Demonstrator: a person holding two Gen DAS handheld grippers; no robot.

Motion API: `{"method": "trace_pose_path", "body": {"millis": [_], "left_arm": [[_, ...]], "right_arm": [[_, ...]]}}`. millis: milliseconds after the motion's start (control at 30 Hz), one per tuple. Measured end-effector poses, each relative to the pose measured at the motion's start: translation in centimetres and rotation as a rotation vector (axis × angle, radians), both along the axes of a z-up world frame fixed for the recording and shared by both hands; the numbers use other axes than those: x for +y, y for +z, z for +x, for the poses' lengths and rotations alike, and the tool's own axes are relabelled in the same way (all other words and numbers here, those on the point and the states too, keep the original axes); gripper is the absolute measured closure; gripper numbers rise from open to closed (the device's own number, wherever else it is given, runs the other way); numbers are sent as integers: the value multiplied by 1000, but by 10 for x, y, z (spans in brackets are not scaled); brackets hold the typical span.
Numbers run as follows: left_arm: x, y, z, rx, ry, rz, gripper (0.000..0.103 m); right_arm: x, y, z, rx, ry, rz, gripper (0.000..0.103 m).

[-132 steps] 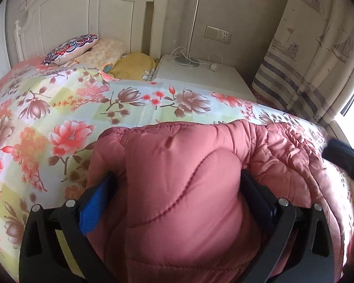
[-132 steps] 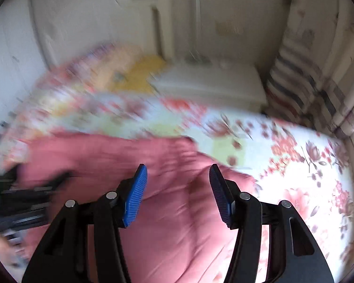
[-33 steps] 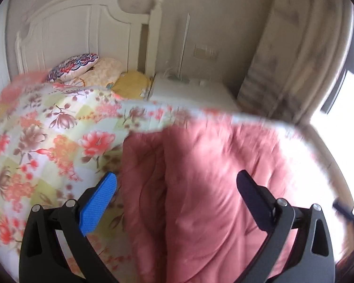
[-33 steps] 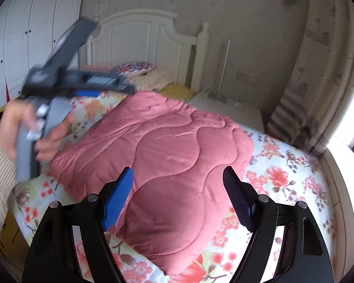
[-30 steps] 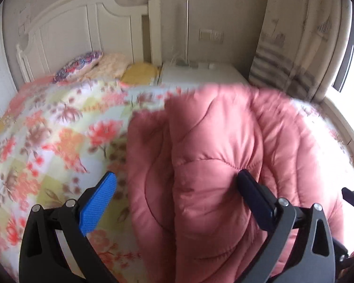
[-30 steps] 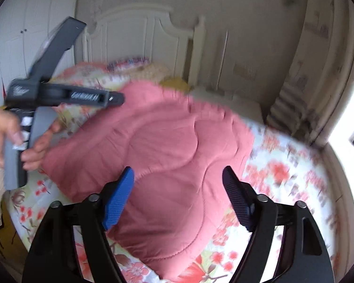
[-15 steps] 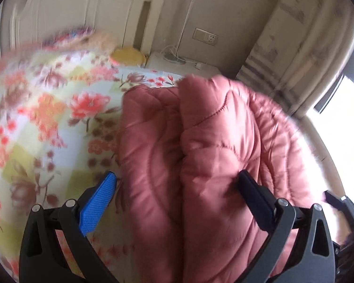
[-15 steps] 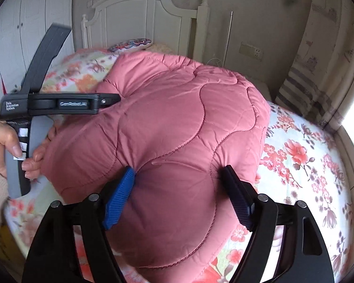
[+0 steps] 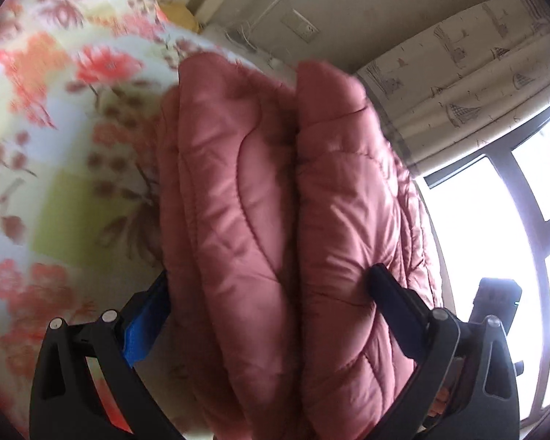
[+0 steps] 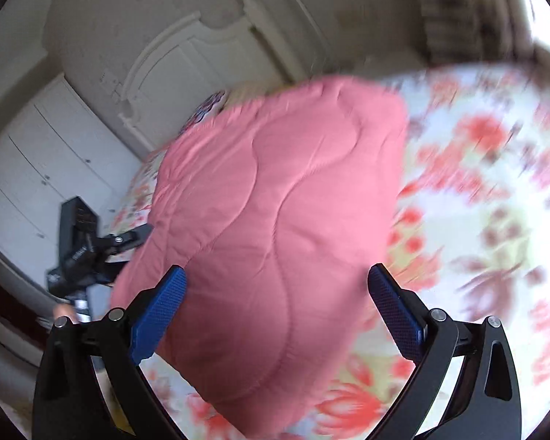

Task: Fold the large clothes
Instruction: 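Lift and roll the jacket bundle over with both grippers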

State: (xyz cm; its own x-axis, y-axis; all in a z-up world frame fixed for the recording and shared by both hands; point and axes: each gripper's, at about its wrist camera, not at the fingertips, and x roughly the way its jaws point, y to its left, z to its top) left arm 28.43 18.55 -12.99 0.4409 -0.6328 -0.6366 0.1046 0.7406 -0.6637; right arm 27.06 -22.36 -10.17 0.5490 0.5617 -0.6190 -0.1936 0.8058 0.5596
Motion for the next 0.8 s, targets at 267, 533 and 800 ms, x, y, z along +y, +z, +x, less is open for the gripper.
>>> {"method": "trace_pose_path", "body": {"millis": [267, 533, 800], "left_arm": [[4, -16, 9, 35, -27, -83, 2], [-1, -16, 7, 37, -46, -77, 3], [-34, 12, 9, -60, -51, -31, 51]], "right_arm": [[2, -13, 7, 9, 24, -9, 4], [-14, -37, 17, 98, 45, 141, 4], [-10, -24, 4, -49, 20, 126, 31]]}}
